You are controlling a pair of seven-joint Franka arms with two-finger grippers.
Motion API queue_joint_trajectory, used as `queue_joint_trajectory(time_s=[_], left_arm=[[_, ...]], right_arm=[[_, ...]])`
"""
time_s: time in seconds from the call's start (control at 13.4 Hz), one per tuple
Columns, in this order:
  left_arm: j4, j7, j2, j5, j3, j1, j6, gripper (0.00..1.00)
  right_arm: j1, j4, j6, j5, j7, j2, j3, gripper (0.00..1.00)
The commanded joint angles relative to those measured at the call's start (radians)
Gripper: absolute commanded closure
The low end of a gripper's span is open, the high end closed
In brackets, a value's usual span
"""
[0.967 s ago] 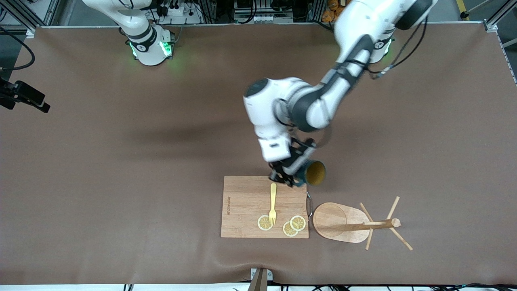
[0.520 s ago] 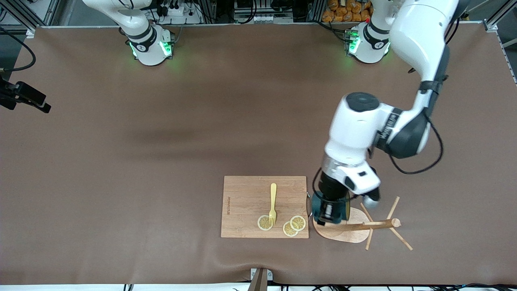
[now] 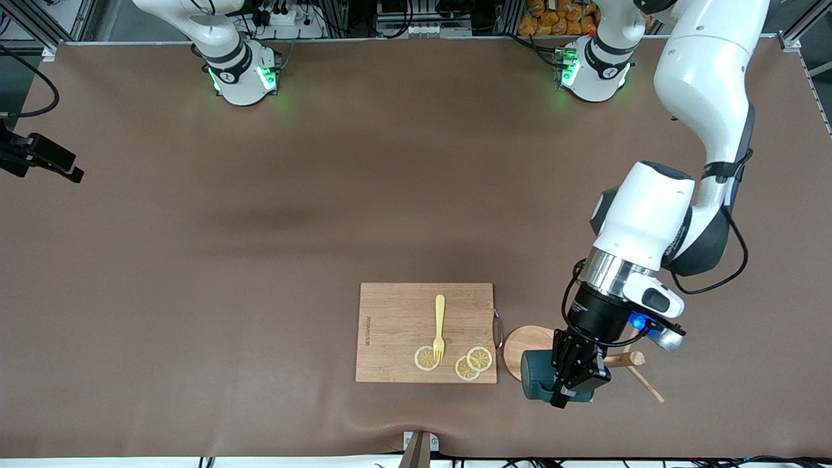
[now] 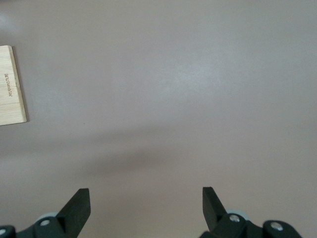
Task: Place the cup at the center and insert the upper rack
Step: 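Carry the mug with the left gripper over the wooden mug tree, then lower the mug handle onto a mug-tree peg with the left gripper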
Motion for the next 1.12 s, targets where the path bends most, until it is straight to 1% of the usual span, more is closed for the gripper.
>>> queue_joint_trajectory(time_s=[0.0, 0.15, 0.52, 1.04], left_arm=[[-0.052, -0.024, 0.001, -0.019, -0.008, 0.001, 0.072, 1.0], [-0.089, -0.026, -0.007, -0.019, -0.008, 0.004, 0.075, 1.0], [-0.114, -0.057, -0.011, -0.022, -0.01, 0.03, 0.075, 1.0], [-0.195, -0.067, -0.039, -0.022, -0.01, 0.094, 0.066, 1.0]], right_arm=[[0.002, 0.012, -0.017, -0.013, 0.022, 0.004, 0.004, 0.0], [0.002, 0.012, -0.017, -0.014, 0.022, 0.004, 0.004, 0.0], [0.002, 0.014, -0.014, -0.016, 0.023, 0.02, 0.004, 0.0], [0.002, 0.015, -0.017, -0.016, 0.023, 0.021, 0.004, 0.0]])
